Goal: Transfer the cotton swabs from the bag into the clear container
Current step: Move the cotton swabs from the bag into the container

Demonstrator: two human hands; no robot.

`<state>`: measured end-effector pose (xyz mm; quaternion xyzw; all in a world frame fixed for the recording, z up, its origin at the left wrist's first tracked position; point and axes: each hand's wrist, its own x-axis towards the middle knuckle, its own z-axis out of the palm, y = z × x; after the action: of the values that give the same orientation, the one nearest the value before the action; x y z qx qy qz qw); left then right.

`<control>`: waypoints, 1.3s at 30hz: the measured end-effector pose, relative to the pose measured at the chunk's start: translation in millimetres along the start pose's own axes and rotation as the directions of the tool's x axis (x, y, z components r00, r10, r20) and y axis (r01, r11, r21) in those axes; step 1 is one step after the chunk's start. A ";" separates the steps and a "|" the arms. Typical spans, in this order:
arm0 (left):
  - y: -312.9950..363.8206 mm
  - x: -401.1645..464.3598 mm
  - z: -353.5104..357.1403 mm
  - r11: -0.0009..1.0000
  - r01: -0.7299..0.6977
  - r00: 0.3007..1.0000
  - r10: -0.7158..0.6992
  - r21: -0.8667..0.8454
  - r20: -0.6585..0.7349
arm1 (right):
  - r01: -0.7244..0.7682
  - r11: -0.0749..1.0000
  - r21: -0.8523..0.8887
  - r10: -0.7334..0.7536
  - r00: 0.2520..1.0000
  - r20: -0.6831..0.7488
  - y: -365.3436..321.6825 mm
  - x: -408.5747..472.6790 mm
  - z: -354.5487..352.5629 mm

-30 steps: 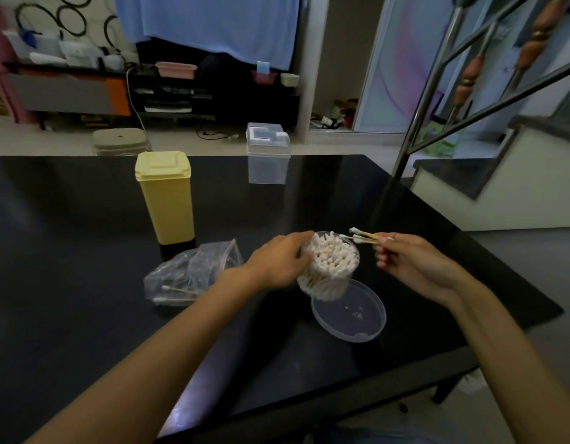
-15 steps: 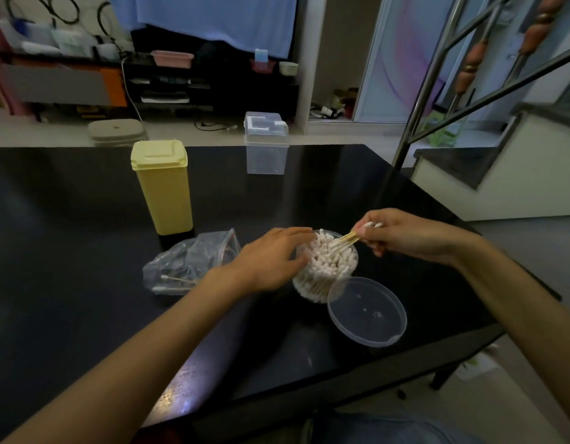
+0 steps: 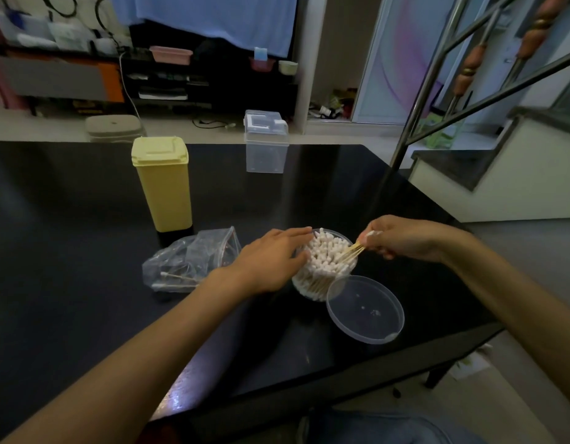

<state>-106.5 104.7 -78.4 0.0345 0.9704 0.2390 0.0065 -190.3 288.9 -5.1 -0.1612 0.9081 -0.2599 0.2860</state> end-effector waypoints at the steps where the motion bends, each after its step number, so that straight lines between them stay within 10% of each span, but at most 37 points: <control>1: 0.5 -0.2 -0.1 1.000 0.001 1.000 -0.001 0.007 0.001 | 0.031 0.992 -0.120 -0.037 0.998 -0.047 -3.5 -1.4 3.0; 10: 1.2 0.3 4.1 1.000 0.009 1.000 -0.009 0.009 -0.015 | 0.226 0.616 -0.755 -0.479 0.868 -0.131 -6.2 -8.5 51.6; 20: 0.2 1.2 7.4 0.999 0.023 1.000 -0.024 -0.046 -0.013 | 0.228 0.676 -0.701 -0.316 0.949 0.004 -4.0 18.7 40.1; 28: -2.4 5.0 6.9 0.974 -0.053 0.971 -0.001 -0.218 -0.240 | 0.278 0.948 -0.153 -0.260 0.957 0.126 2.0 8.4 -1.3; 39: 37.4 2.8 7.6 0.954 -0.112 0.928 0.001 -0.277 -0.373 | 0.438 0.881 -0.180 -0.473 0.828 -0.301 34.2 2.0 17.1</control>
<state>-106.7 141.4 -67.8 0.0161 0.9066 0.3824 -0.1777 -186.5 309.3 -37.3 -0.3409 0.8907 -0.2970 0.0479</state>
